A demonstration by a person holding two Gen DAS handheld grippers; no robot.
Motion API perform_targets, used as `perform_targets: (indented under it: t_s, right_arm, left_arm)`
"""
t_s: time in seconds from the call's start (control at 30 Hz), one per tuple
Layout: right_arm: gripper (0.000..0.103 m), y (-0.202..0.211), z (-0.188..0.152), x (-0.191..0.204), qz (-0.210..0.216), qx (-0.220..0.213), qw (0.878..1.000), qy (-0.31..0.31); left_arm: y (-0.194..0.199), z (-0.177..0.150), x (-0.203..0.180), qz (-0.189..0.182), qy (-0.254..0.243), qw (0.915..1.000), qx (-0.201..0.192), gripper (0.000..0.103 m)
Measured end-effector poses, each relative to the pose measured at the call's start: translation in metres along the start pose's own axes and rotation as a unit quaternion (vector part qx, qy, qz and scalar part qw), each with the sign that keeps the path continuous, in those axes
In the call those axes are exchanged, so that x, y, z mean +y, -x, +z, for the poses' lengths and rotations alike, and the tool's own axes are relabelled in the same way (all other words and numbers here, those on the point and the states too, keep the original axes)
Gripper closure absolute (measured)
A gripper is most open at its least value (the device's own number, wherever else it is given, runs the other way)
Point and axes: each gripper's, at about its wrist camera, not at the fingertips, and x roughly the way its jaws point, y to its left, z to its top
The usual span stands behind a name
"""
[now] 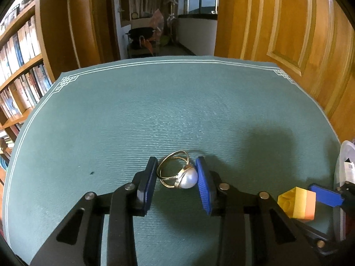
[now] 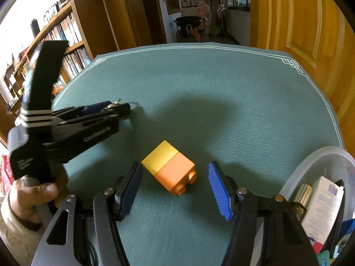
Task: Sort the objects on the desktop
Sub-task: 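Grasp the pearl ring with the left gripper while the right grasps the orange-yellow block, then carry the pearl ring and orange-yellow block over the clear bowl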
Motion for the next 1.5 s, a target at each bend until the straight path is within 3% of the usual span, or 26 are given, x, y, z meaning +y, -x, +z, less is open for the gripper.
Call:
perform_targets:
  t_s: [0.3, 0.37, 0.43, 0.57, 1.03, 1.5]
  right_arm:
    - [0.037, -0.022, 0.003, 0.009, -0.022, 0.012, 1.0, 0.018]
    - [0.041, -0.023, 0.002, 0.012, -0.03, 0.012, 0.999, 0.021]
    - [0.051, -0.022, 0.002, 0.013, -0.041, 0.01, 0.999, 0.029]
    - [0.052, -0.018, 0.002, 0.012, -0.037, 0.01, 0.999, 0.024]
    - [0.052, 0.065, -0.01, -0.018, -0.048, -0.055, 0.997, -0.016]
    - [0.052, 0.126, -0.048, -0.096, -0.1, -0.078, 0.988, -0.091]
  left_arm:
    - [0.011, 0.002, 0.006, 0.0, 0.002, 0.9999, -0.011, 0.065]
    - [0.011, 0.002, 0.006, -0.002, 0.001, 0.9999, -0.01, 0.065]
    - [0.012, 0.001, 0.006, -0.002, -0.001, 0.9999, -0.01, 0.065]
    - [0.016, 0.001, 0.004, -0.005, -0.004, 0.9999, -0.015, 0.065]
    - [0.052, 0.006, -0.031, -0.045, -0.031, 0.9978, -0.038, 0.065]
    - [0.096, -0.012, -0.114, -0.124, -0.08, 0.9881, -0.045, 0.065]
